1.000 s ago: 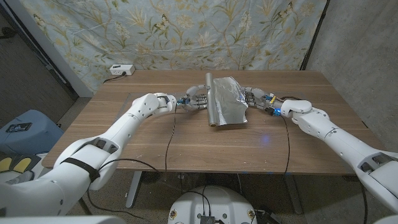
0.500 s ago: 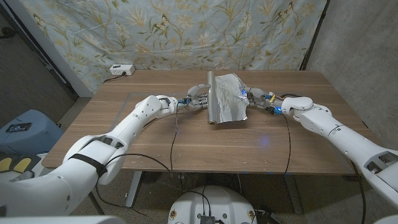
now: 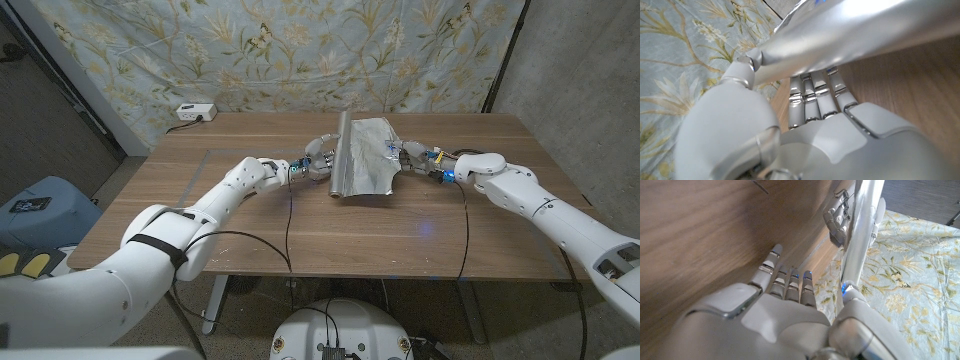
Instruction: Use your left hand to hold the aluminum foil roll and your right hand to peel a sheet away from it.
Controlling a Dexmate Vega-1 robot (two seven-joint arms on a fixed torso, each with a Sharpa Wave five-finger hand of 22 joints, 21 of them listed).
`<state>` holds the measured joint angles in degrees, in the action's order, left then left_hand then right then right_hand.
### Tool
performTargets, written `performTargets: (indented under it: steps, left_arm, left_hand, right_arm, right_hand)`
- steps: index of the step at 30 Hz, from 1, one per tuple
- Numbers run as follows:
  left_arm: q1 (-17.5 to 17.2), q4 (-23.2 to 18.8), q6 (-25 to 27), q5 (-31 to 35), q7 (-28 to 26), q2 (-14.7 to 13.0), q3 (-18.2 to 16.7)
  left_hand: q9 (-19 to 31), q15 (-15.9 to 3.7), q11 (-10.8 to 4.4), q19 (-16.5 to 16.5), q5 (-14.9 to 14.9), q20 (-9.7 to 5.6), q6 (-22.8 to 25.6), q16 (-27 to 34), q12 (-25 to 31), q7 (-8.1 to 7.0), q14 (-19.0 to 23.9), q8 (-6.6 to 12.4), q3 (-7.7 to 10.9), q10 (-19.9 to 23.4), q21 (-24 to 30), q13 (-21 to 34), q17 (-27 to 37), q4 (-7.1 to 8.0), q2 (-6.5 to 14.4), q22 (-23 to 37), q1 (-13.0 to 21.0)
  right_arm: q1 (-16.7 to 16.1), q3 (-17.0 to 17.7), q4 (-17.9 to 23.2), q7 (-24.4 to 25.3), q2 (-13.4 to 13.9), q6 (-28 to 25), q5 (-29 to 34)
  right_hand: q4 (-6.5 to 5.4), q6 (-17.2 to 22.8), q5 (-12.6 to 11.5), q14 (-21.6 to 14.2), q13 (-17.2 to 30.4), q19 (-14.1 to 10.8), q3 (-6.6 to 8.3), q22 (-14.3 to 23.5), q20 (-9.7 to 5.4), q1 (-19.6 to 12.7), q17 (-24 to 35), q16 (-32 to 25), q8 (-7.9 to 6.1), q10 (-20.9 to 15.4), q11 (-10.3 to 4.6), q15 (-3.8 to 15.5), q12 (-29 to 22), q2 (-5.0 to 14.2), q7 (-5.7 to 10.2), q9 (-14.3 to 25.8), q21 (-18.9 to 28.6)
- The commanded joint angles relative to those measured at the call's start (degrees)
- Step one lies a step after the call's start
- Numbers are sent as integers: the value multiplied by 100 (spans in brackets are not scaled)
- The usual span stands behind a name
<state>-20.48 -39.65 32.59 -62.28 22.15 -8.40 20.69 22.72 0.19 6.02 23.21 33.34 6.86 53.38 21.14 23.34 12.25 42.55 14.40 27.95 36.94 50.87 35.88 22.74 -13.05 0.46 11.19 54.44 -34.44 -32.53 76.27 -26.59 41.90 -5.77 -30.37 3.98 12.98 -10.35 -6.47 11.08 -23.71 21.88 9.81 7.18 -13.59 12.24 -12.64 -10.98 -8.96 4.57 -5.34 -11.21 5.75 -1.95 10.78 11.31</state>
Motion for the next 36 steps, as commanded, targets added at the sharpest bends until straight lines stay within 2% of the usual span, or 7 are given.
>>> performTargets:
  steps: [1, 13, 36]
  left_arm:
    - [274, 1101, -31, -76, 518, 463, -378]
    - [514, 1916, -186, -27, 812, 801, -839]
    - [337, 2088, -464, 146, 523, 1228, -1863]
  left_hand:
    - [1130, -51, -561, -26, 26, 23, 466, -8, -20, -520, -59, 1012, 442, 528, 34, -3, 8, 386, 360, 0, 298]
    - [1141, -44, -573, -55, 37, 22, 435, -33, -53, -487, -75, 1022, 462, 508, 59, -1, 24, 402, 369, -5, 273]
    - [1134, -95, -607, -66, 45, -21, 391, -48, -87, -531, -46, 1030, 480, 507, 114, 20, 58, 409, 370, -12, 229]
  right_arm:
    - [34, -37, 98, -43, 76, -153, 15]
    - [49, -67, 170, -60, 111, -290, 15]
    - [182, -193, 333, -138, 200, -634, 109]
  right_hand:
    - [34, -12, -14, -18, 30, -26, 3, 23, 34, -30, 16, 25, 15, 4, 39, -23, -1, -6, 19, 14, 55]
    - [41, -29, -14, -26, 30, -73, -3, 23, 74, -27, 15, 20, 15, 14, 48, -19, -1, 15, 10, 14, 64]
    - [54, -56, -16, -28, 30, -110, -12, 22, 84, -23, 12, 18, 14, 24, 53, -19, -4, 50, -5, 14, 60]
